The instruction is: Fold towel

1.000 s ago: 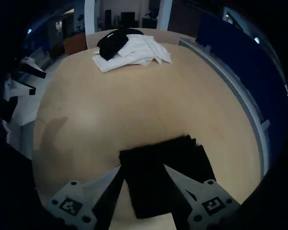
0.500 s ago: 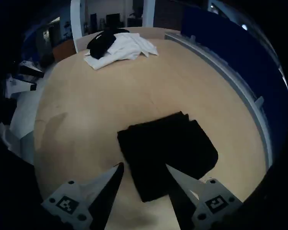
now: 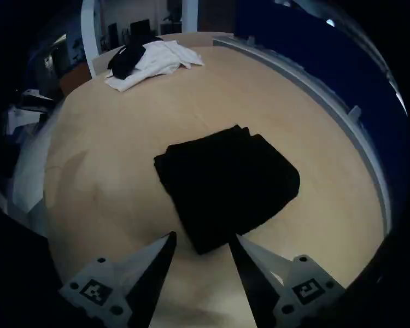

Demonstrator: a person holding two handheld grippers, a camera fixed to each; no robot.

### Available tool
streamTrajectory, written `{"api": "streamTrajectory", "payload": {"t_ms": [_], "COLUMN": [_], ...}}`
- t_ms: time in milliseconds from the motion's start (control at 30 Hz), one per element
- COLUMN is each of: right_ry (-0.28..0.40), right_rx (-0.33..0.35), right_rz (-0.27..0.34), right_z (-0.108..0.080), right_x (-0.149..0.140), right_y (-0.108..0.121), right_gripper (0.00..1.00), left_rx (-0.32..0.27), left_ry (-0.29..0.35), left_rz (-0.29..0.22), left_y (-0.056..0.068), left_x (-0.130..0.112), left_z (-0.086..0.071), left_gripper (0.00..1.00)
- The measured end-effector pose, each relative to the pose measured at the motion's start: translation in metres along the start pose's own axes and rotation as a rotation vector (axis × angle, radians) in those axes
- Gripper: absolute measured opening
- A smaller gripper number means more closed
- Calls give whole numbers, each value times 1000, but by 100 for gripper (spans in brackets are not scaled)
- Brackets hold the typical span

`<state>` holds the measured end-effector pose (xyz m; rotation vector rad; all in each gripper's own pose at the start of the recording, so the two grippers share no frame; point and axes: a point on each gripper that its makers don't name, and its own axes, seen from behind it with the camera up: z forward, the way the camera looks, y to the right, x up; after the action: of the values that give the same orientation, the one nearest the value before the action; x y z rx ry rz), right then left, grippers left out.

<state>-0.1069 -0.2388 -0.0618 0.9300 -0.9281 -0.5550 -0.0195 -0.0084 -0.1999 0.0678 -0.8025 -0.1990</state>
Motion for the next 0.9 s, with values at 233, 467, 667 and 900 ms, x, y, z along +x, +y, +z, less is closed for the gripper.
{"api": "streamTrajectory", "payload": {"t_ms": [233, 467, 667, 900], "right_ry": [-17, -29, -32, -30], "right_rx": [-11, -12, -8, -14], "right_rz": [24, 40, 61, 78], "right_z": [1, 5, 7, 9], "right_x": [-12, -19, -21, -23], "right_y": [0, -3, -6, -7], "right_gripper": [71, 60, 51, 40], "left_rx": [-3, -6, -8, -6], "left_ry": [-1, -2, -2, -2], "left_rz": [2, -3, -14, -11], "left_y": [1, 2, 1, 0], "left_x": [-1, -1, 0, -1], "left_z": [2, 2, 2, 3], "left_gripper": [91, 91, 91, 91]}}
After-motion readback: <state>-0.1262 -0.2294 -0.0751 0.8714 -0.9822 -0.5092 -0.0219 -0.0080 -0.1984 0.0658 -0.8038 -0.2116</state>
